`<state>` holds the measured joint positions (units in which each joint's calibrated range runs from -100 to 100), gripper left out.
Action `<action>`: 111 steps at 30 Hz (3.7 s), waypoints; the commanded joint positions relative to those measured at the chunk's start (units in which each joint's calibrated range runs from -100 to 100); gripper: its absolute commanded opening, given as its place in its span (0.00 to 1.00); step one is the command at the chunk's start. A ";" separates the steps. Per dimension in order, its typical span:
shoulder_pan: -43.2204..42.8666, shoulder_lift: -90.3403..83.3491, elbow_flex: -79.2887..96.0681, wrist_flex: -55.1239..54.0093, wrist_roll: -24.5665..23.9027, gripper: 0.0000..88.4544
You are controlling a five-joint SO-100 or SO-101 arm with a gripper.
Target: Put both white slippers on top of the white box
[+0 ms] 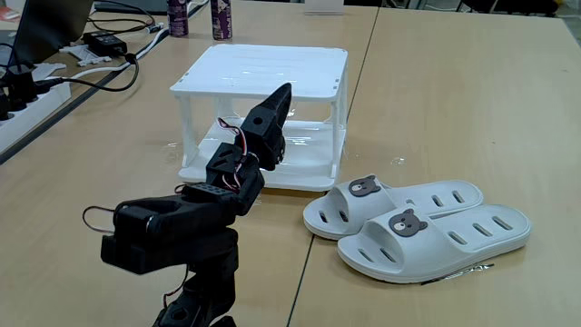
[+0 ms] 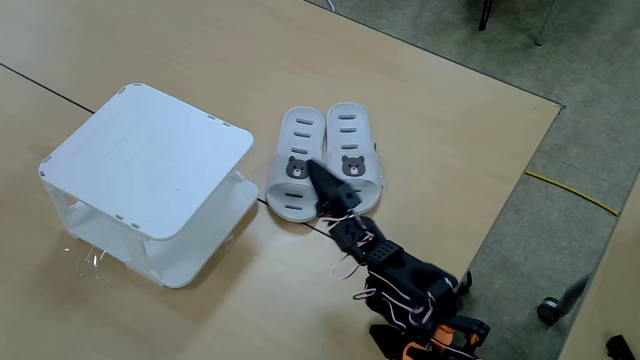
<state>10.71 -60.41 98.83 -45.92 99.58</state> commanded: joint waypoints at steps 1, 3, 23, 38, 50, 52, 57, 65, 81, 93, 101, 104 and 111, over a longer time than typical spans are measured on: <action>-1.83 13.76 0.09 -2.14 0.42 0.01; -1.75 20.24 0.09 -2.14 0.42 0.01; -1.58 53.47 -9.03 -9.81 0.42 0.11; 7.30 70.38 -28.69 -19.22 0.42 0.28; 7.38 83.85 -45.83 -19.22 0.42 0.31; 8.53 86.62 -49.89 -19.22 0.42 0.31; 11.49 94.11 -62.43 -19.22 0.42 0.31; 12.73 101.85 -74.43 -19.22 0.42 0.31; 15.03 111.44 -89.31 -19.13 0.42 0.26; 16.84 96.80 -80.11 -17.84 0.42 0.01; 16.76 70.89 -70.91 2.44 0.42 0.01; 16.76 63.15 -70.91 9.17 0.42 0.01; 14.45 49.01 -71.63 19.69 0.42 0.01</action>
<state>26.82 2.93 29.47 -29.27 99.58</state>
